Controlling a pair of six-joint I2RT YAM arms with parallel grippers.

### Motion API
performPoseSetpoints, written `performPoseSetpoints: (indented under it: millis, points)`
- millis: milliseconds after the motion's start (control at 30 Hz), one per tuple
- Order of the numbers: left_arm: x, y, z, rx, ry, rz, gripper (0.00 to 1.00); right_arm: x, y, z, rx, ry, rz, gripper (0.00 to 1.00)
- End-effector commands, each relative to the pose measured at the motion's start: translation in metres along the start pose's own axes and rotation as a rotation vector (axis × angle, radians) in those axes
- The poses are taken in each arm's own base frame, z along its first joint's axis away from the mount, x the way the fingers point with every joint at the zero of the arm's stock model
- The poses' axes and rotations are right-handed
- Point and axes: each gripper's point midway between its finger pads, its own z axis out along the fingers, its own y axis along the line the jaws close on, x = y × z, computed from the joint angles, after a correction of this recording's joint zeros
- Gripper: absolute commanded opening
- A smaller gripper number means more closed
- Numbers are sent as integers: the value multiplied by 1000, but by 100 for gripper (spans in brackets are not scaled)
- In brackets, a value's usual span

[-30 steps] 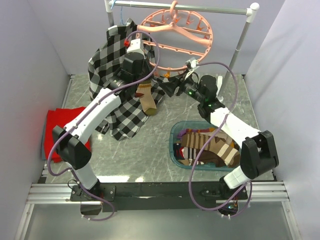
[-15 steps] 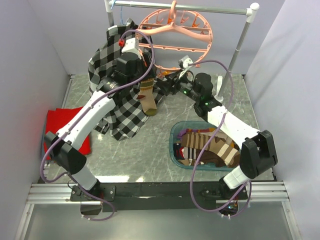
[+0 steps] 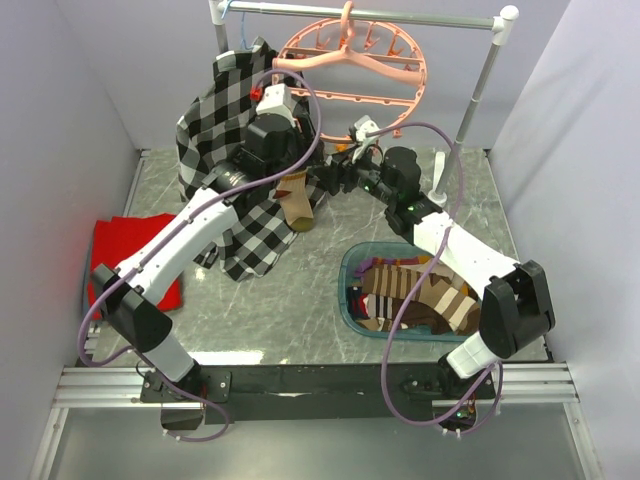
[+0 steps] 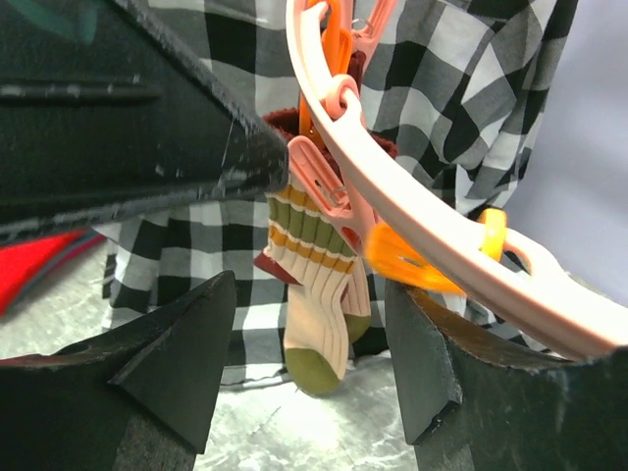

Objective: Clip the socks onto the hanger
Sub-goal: Open the clamp at the hanger.

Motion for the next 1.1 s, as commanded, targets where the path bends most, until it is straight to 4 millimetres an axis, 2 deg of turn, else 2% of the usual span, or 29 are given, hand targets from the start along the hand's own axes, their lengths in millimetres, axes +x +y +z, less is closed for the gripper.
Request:
performPoseSetpoints:
  millis: [0,100,300,767,867,933,1000,1067]
  points:
    - [-13,-2,4,-34,-71,22,66,-40,3,-9,19,-77,-85,68]
    - [-8,-5,9,-47,-72,52,66,-41,3,-11,20,-74,-100,68]
    - [0,1,19,-84,-70,61,64,-40,4,-13,17,-68,-110,68]
    - [-20,-2,28,-103,-201,19,64,-36,6,-16,6,-53,-112,68]
    - [-23,-5,31,-95,-213,15,61,-37,7,-18,6,-58,-109,68]
    - [-25,-6,32,-92,-222,16,56,-35,8,-18,3,-52,-107,68]
    - [-25,-7,34,-87,-221,19,51,-37,8,-20,5,-56,-107,68]
    - [-19,-7,38,-87,-199,20,50,-35,7,-21,11,-55,-108,69]
